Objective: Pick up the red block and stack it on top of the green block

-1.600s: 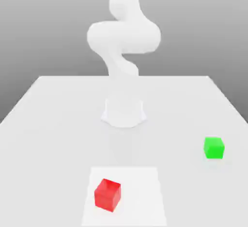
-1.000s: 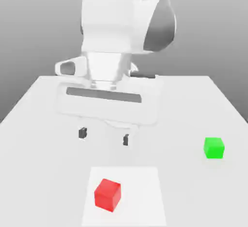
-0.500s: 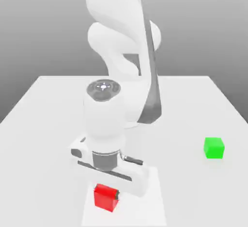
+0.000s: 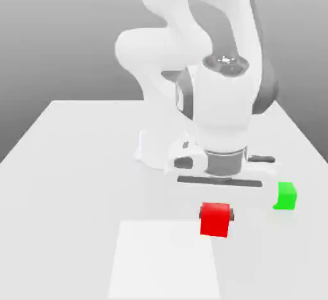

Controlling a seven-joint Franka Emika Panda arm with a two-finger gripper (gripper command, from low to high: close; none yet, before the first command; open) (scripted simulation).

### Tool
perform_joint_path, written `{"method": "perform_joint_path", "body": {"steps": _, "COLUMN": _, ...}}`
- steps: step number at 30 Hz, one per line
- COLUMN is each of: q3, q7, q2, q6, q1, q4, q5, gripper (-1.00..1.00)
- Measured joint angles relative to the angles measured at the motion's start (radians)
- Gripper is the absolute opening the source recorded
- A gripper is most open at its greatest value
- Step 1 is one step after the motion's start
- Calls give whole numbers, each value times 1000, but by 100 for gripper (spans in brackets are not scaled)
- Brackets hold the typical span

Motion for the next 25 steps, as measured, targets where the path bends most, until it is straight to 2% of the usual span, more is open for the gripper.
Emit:
{"method": "perform_joint_path", "body": {"steps": 8, "q3": 196, "q7": 44, "q2": -126, "q6": -27, "q1": 277, "q4": -99, "q5": 59, "gripper": -100}}
{"method": "perform_joint_path", "body": {"steps": 12, "q3": 220, "q7": 109, "q2": -49, "q6": 50, "q1": 271, "q4": -101, "q5": -23, "gripper": -100}}
{"method": "perform_joint_path", "body": {"steps": 17, "q3": 186, "q7": 241, "q2": 93, "q6": 173, "q1": 263, "q4": -97, "q5": -208, "gripper": -100}}
{"method": "perform_joint_path", "body": {"steps": 18, "q3": 167, "q7": 259, "q2": 113, "q6": 190, "q1": 276, "q4": -97, "q5": -235, "gripper": 100}}
{"method": "perform_joint_path", "body": {"steps": 25, "q3": 167, "q7": 260, "q2": 114, "q6": 190, "q1": 278, "q4": -97, "q5": -235, "gripper": 100}}
